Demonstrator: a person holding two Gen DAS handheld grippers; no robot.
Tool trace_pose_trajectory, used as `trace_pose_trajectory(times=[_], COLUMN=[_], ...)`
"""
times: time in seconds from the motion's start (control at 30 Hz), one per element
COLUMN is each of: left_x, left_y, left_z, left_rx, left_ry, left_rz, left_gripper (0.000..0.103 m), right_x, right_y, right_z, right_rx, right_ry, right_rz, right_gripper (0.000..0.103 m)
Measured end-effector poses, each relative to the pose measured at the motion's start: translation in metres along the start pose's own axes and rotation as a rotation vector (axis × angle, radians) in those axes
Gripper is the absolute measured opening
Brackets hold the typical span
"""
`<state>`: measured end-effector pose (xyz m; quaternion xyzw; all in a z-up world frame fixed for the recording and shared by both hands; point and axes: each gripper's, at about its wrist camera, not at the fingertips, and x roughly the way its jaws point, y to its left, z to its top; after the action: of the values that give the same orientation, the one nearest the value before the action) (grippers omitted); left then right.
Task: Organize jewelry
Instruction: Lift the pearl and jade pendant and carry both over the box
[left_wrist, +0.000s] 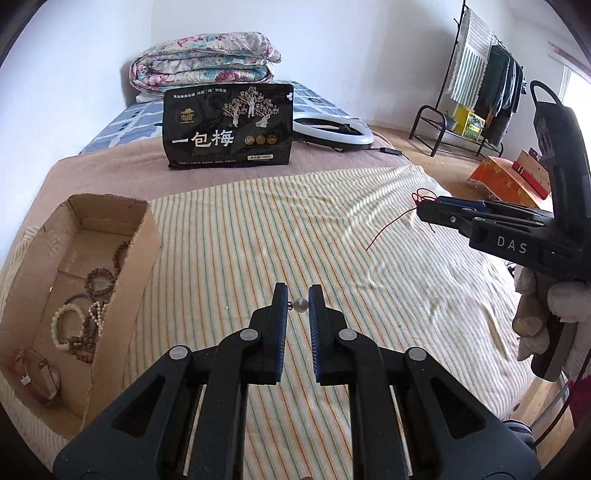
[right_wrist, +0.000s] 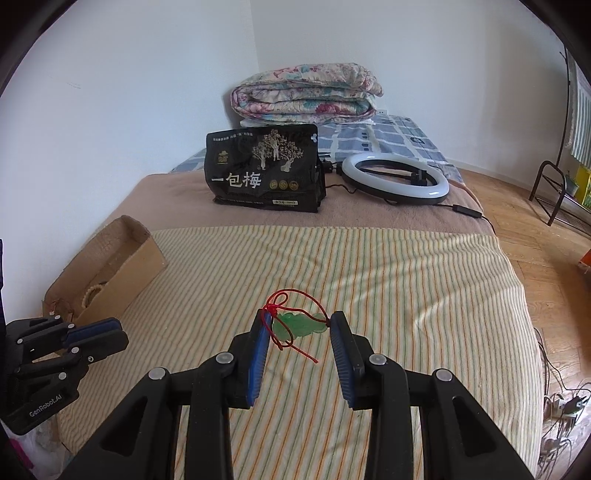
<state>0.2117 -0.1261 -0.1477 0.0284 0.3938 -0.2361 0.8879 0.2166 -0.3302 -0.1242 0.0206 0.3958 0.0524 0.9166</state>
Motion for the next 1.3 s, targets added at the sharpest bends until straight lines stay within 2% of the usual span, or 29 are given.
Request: trace_pose_trajectory(times=[0.53,1.3], left_x=[-0.06,-0.108], left_y=[0.049,0.148], left_z=[0.002,-0.001], left_rx=[-0.041,-0.109], left_ry=[-0.08,-0.124], left_rz=[0.044,0.13], left_gripper=[0.01,0.01], right_x=[-0.031,-0.009], right_y=[0.069,0.186], right_z=[0.018,0.05], right_rx=[-0.052,-0.136], right_ry=[-0.046,-0.053], right_rz=[0.038,0.134], right_gripper=[0.033,0.033])
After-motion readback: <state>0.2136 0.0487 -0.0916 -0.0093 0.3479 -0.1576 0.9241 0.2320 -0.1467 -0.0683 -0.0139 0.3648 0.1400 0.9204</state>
